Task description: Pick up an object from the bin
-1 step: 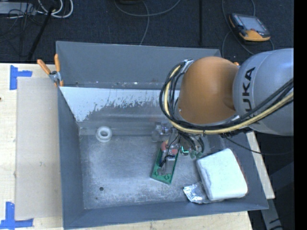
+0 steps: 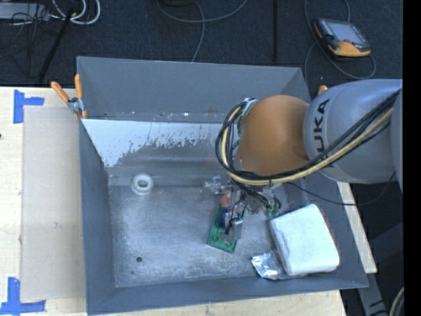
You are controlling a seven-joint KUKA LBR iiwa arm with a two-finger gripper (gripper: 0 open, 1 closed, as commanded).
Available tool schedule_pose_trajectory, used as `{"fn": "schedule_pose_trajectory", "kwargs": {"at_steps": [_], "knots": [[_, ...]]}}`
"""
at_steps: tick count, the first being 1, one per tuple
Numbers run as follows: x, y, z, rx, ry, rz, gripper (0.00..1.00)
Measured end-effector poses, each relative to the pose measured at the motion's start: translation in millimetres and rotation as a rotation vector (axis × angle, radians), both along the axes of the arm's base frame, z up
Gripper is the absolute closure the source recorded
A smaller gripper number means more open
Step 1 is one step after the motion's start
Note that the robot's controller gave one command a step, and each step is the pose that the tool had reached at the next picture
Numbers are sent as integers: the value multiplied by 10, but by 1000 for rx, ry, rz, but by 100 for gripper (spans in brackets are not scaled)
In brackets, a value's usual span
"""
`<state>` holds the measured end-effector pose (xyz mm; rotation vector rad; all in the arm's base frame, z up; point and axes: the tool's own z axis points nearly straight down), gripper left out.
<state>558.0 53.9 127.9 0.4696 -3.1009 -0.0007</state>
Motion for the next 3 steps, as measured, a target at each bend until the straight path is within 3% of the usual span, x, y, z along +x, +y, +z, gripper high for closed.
{"fn": "schedule_pose_trajectory", "kwargs": {"at_steps": [1,2,3], "knots": [[-119,-98,-497,2,0,275,0],[-107,-95,-481,3,-4,272,100],[-151,83,1514,1,-15,281,100]]}}
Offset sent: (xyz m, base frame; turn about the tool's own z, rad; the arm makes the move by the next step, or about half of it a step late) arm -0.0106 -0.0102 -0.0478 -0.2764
